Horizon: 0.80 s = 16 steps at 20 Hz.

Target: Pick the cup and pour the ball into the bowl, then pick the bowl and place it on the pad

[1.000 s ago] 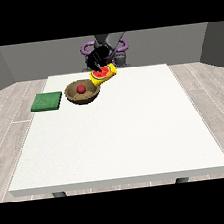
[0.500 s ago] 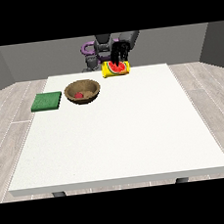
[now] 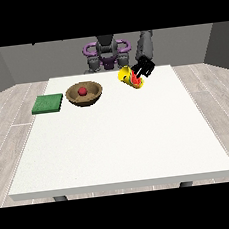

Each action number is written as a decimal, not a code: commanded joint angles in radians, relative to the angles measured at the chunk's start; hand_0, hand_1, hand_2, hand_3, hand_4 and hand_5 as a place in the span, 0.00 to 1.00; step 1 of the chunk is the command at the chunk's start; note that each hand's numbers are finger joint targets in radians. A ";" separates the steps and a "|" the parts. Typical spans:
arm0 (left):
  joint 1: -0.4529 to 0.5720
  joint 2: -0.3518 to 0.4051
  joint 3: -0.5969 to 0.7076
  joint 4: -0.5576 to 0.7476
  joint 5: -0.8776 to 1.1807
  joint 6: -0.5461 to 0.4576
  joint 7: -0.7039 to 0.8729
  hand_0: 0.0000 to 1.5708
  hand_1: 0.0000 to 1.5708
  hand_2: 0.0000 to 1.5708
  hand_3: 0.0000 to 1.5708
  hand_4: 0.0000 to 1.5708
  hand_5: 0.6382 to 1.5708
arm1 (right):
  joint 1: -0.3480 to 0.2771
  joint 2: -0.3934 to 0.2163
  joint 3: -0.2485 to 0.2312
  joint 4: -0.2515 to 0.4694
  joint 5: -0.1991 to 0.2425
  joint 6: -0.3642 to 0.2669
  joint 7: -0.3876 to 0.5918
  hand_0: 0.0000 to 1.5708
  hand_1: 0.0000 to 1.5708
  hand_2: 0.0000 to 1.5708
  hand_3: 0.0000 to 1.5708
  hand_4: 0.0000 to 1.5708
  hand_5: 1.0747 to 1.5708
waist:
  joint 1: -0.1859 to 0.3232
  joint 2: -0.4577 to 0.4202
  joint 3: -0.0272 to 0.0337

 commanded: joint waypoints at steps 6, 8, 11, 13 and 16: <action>0.026 -0.158 0.260 -0.221 0.582 -0.446 -0.209 0.52 0.52 0.56 0.22 0.30 0.99 | 0.009 0.046 0.020 -0.029 0.005 -0.047 0.020 0.00 0.00 0.00 0.00 0.32 0.99 | 0.101 0.055 -0.0110; 0.053 -0.130 0.306 -0.244 0.670 -0.573 -0.324 0.26 0.26 0.00 0.00 0.17 1.00 | -0.002 0.064 0.026 -0.060 0.033 -0.083 0.006 0.00 0.00 0.00 0.00 0.34 0.99 | 0.132 0.104 -0.0029; 0.027 -0.031 0.386 -0.205 0.774 -0.760 -0.383 0.11 0.11 0.00 0.00 0.00 0.99 | -0.004 0.089 0.087 -0.156 0.084 -0.119 0.029 0.00 0.00 0.00 0.00 0.31 0.99 | 0.099 0.184 0.0024; 0.008 0.039 0.409 -0.180 0.809 -0.866 -0.386 0.00 0.00 0.00 0.00 0.00 0.99 | -0.042 0.105 0.101 -0.171 0.124 -0.167 0.029 0.00 0.00 0.00 0.00 0.31 0.99 | 0.131 0.226 0.0059; -0.036 0.166 0.446 -0.125 0.841 -0.961 -0.309 0.00 0.00 0.00 0.00 0.00 0.97 | -0.065 0.102 0.105 -0.163 0.148 -0.188 0.044 0.00 0.00 0.00 0.00 0.31 0.99 | 0.116 0.241 0.0083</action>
